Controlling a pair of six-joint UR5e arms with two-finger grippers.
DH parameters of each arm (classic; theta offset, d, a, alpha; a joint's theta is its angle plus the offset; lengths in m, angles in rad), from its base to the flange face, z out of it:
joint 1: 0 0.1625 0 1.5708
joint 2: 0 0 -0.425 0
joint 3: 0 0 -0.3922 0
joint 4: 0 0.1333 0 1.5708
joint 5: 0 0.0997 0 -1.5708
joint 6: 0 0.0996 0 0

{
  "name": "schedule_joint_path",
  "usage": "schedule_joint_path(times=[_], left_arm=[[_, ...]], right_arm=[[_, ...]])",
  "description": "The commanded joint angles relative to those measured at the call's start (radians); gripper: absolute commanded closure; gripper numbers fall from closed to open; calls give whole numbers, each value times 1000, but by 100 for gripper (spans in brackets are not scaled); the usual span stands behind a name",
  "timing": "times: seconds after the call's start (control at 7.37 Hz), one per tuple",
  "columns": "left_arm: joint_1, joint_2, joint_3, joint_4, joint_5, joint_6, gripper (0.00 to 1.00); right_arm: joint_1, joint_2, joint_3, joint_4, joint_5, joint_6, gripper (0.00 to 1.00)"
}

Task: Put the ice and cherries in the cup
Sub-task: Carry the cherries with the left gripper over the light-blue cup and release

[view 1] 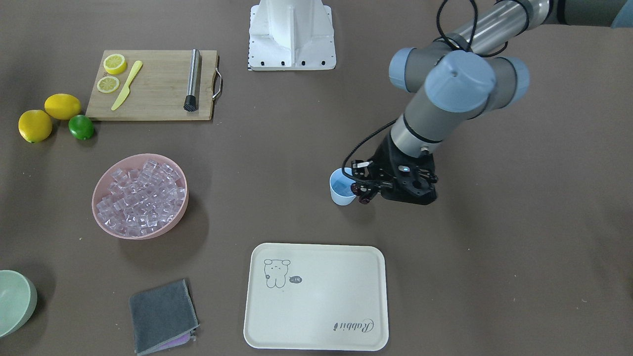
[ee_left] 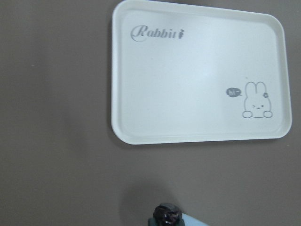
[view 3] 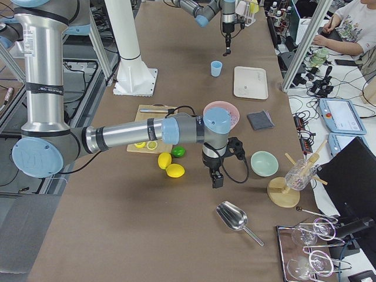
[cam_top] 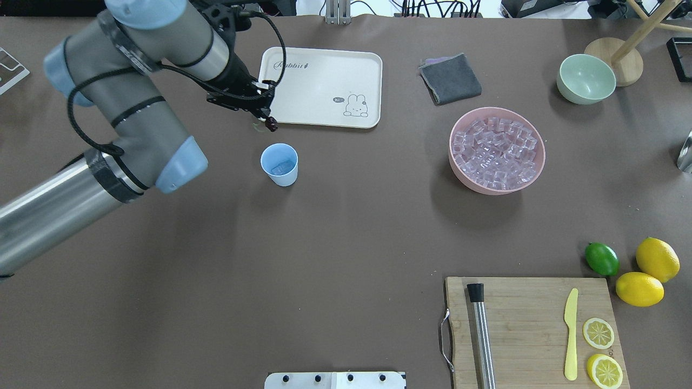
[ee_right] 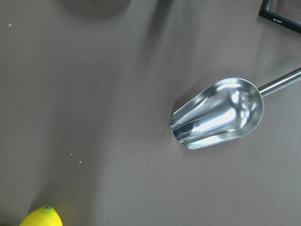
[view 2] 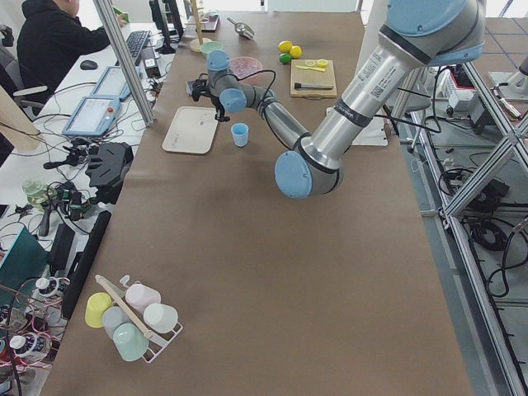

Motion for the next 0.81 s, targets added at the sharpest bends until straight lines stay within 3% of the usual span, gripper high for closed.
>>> schedule_joint_path(times=[0.0,0.27,0.41,0.54,0.68], left_arm=[[62,6,-1,-25,53,-37,100],[75,38,-8,-33,53,-34,95],[75,60,-12,-35,53,-33,80],[77,63,-13,-35,55,-34,59],[83,63,-16,-39,62,-34,3]], right_arm=[[0,-1,-4,0,1,2,1],[0,-1,-4,2,-1,3,1],[0,-1,-4,2,1,3,1],[0,-3,-4,3,1,3,1],[0,-3,-4,3,1,3,1]])
